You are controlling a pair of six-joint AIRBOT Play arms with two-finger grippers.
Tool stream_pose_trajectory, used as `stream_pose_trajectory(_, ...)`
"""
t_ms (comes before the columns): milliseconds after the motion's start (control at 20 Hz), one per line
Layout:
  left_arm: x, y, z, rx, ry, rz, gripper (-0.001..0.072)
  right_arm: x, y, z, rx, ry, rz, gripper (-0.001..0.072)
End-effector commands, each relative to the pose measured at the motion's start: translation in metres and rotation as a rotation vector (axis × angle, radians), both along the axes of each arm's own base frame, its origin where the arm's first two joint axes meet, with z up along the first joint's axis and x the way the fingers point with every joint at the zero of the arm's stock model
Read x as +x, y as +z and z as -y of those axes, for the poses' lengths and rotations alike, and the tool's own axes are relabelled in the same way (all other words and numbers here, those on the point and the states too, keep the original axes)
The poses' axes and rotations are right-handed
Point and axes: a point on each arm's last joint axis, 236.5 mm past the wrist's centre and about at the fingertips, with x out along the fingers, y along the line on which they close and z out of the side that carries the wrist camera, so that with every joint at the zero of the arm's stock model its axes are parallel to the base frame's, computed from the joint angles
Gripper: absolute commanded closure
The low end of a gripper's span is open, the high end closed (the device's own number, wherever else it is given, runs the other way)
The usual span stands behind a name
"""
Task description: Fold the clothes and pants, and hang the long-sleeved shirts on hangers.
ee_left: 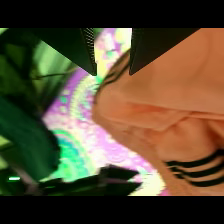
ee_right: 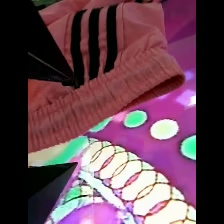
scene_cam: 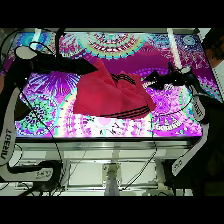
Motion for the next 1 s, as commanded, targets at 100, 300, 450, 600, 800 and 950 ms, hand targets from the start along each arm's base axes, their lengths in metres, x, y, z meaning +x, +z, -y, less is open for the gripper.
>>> stream_pose_trajectory(100,-0.008,0.016,0.007,-0.069,-0.028,-0.011,0.0462,0.010,-0.018,-0.028,-0.017,0.060,0.014,0.0170)
stream_pose_trajectory(300,-0.008,0.016,0.007,-0.069,-0.028,-0.011,0.0462,0.006,-0.020,-0.062,-0.017,0.124,0.019,0.0329)
stream_pose_trajectory(450,-0.008,0.015,0.007,-0.069,-0.028,-0.011,0.0462,0.003,-0.019,-0.071,-0.015,0.141,0.021,0.0701)
stream_pose_trajectory(600,-0.008,0.016,0.007,-0.069,-0.027,-0.010,0.0463,0.006,-0.005,-0.065,-0.013,0.131,0.041,0.0698)
stream_pose_trajectory(800,-0.007,0.015,0.007,-0.068,-0.026,-0.010,0.0464,0.021,0.026,-0.032,-0.029,0.036,0.079,0.0700)
stream_pose_trajectory(950,-0.006,0.013,0.007,-0.068,-0.026,-0.014,0.0497,0.022,0.033,0.015,-0.109,-0.060,0.042,0.0700)
